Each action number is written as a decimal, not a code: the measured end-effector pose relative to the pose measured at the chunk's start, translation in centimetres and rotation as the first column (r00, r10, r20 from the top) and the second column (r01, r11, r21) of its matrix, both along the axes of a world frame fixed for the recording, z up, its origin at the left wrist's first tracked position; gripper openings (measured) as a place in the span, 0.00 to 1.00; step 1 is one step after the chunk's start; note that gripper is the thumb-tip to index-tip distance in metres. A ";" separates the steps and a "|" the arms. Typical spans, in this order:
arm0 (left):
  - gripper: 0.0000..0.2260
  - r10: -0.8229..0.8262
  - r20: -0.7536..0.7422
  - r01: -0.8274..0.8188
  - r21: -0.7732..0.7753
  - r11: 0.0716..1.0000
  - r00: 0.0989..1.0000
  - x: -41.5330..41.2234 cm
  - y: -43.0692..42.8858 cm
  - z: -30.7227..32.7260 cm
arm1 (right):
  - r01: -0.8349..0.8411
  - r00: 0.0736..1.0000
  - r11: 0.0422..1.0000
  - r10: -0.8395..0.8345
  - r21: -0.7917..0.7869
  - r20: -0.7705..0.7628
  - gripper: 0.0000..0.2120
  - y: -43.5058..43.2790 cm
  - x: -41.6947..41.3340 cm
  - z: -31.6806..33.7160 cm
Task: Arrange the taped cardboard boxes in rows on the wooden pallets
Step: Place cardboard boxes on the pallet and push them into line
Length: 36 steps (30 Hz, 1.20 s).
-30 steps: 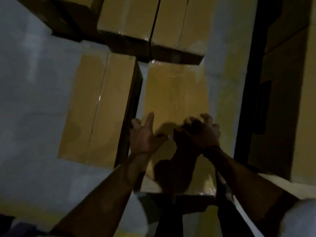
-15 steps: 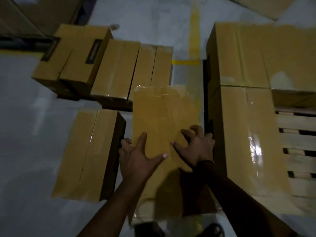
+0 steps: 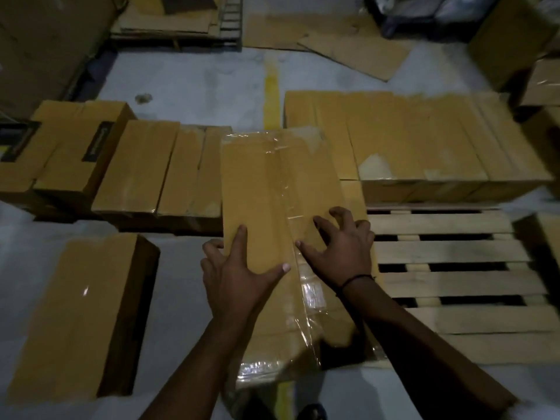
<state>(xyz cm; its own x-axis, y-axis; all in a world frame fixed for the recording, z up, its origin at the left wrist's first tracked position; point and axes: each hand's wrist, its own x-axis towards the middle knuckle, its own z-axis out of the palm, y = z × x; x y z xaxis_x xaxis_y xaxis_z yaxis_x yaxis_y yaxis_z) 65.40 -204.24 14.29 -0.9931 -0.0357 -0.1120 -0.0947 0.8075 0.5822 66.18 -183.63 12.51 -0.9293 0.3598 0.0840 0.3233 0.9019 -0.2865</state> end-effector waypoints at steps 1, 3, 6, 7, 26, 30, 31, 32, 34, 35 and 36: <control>0.50 -0.002 -0.006 0.002 0.013 1.000 1.000 0.4 1.6 -0.3 | 0.009 1.000 1.000 -0.009 0.006 -0.002 0.29 1.6 0.5 -0.2; 0.49 -0.009 -0.018 0.010 0.034 0.999 1.000 1.1 4.2 -1.1 | 0.028 1.000 1.000 -0.029 0.013 0.009 0.29 4.3 1.3 -0.7; 0.49 -0.042 -0.010 0.043 0.037 0.998 0.999 1.7 7.8 -2.8 | 0.057 0.998 0.998 -0.058 0.041 0.023 0.29 7.8 2.8 -1.7; 0.49 -0.060 -0.010 0.060 0.044 0.997 0.998 1.8 9.0 -3.2 | 0.068 0.997 0.996 -0.069 0.049 0.018 0.29 9.0 3.4 -2.0; 0.43 -0.133 -0.030 0.136 0.120 0.983 0.991 10.9 36.8 -7.8 | 0.217 0.976 0.975 -0.217 0.046 0.015 0.29 35.8 15.0 -5.9; 0.43 -0.128 0.000 0.128 0.076 0.989 0.992 12.9 41.3 -10.9 | 0.193 0.981 0.981 -0.193 0.009 0.005 0.27 40.5 16.1 -9.1; 0.43 -0.123 0.015 0.121 0.070 0.990 0.992 13.2 42.0 -11.7 | 0.175 0.984 0.985 -0.175 0.004 0.018 0.27 41.4 16.3 -9.9; 0.42 -0.119 0.025 0.117 0.061 0.991 0.993 13.4 42.7 -12.4 | 0.155 0.987 0.988 -0.155 0.000 0.037 0.27 42.1 16.4 -10.7; 0.42 -0.114 0.039 0.113 0.029 0.993 0.993 13.8 43.6 -13.9 | 0.129 0.989 0.991 -0.128 -0.018 0.076 0.27 43.4 16.3 -12.3; 0.42 -0.112 0.043 0.112 0.014 0.994 0.993 14.0 43.9 -14.7 | 0.120 0.989 0.992 -0.117 -0.026 0.090 0.27 43.8 16.2 -13.1; 0.42 -0.111 0.046 0.111 0.007 0.994 0.993 14.1 44.1 -15.4 | 0.111 0.989 0.993 -0.108 -0.032 0.100 0.27 44.0 16.1 -13.9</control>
<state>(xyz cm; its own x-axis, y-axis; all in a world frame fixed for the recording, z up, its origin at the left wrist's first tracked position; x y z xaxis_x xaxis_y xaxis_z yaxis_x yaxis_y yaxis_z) 79.55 -160.16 -1.08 -0.9846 0.0750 -0.1576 -0.0315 0.8118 0.5830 82.31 -139.61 -1.38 -0.8872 0.4609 -0.0210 0.4476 0.8488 -0.2815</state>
